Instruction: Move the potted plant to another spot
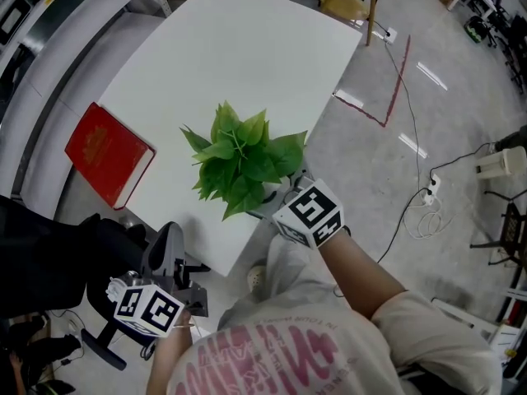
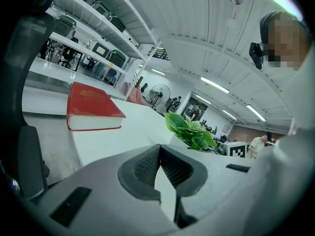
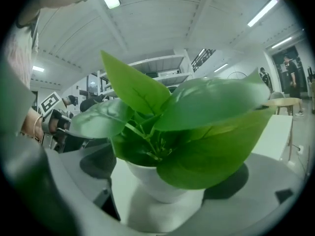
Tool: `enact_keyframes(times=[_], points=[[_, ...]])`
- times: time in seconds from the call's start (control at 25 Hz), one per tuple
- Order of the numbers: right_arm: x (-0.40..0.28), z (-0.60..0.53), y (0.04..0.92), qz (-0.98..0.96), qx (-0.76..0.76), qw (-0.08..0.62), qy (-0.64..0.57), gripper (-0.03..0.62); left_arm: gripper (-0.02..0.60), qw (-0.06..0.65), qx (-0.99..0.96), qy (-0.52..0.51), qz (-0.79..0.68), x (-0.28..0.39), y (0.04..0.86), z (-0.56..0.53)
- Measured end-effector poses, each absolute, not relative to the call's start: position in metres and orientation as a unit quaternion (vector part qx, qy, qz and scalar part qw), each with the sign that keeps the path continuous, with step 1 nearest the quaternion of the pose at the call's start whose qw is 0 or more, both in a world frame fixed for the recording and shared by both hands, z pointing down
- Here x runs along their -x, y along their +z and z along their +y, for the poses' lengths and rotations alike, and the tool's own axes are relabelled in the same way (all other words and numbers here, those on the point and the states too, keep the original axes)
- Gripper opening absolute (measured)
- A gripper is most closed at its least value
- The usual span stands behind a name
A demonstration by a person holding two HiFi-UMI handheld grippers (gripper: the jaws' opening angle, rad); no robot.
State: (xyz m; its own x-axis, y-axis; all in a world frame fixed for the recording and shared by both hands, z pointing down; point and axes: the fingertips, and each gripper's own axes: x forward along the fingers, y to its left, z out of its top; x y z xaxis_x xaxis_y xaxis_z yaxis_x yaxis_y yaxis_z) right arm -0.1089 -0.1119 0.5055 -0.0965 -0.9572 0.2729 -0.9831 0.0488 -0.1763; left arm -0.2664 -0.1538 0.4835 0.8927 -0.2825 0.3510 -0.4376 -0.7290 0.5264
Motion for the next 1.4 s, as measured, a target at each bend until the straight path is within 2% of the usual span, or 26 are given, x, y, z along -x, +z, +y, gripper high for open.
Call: enact_keyframes(times=[0.8, 1.4], points=[[0.104, -0.118, 0.512, -0.724, -0.666, 0.048, 0.173, 0.518, 0.003, 0.313, -0.92, 0.115, -0.209, 0.261, 0.482, -0.167], [0.106, -0.114, 0.49, -0.716, -0.672, 0.019, 0.191, 0.506, 0.003, 0.302, -0.928, 0.088, -0.199, 0.252, 0.453, -0.175]])
